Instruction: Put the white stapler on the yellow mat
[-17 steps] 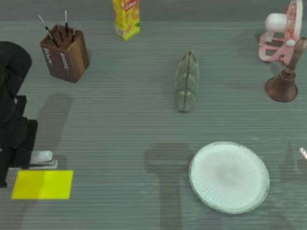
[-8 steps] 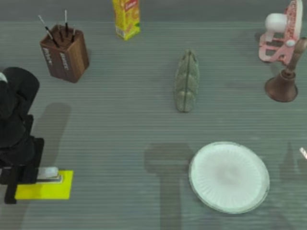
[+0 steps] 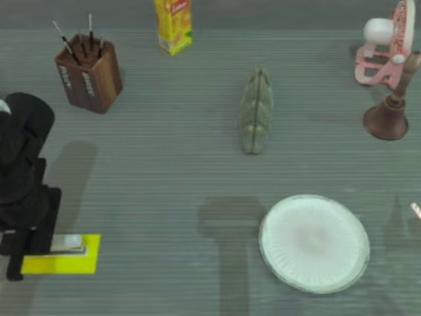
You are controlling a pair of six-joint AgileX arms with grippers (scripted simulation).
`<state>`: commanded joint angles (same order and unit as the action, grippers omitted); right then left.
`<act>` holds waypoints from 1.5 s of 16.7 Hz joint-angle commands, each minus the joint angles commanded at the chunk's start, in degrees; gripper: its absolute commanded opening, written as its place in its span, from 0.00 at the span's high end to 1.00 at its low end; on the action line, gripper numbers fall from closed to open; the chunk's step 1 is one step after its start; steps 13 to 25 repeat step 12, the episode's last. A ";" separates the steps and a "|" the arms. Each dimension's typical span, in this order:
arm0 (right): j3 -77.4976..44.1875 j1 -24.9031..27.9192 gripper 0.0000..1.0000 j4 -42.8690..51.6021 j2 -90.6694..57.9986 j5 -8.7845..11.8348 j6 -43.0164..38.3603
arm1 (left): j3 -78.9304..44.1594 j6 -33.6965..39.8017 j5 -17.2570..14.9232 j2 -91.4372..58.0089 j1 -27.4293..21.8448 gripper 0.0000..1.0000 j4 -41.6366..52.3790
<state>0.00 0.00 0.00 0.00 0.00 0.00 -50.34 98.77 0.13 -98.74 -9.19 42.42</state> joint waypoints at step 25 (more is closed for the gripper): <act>0.00 0.00 0.00 0.00 0.00 0.00 0.00 | 0.00 0.00 0.00 0.00 0.00 0.00 0.00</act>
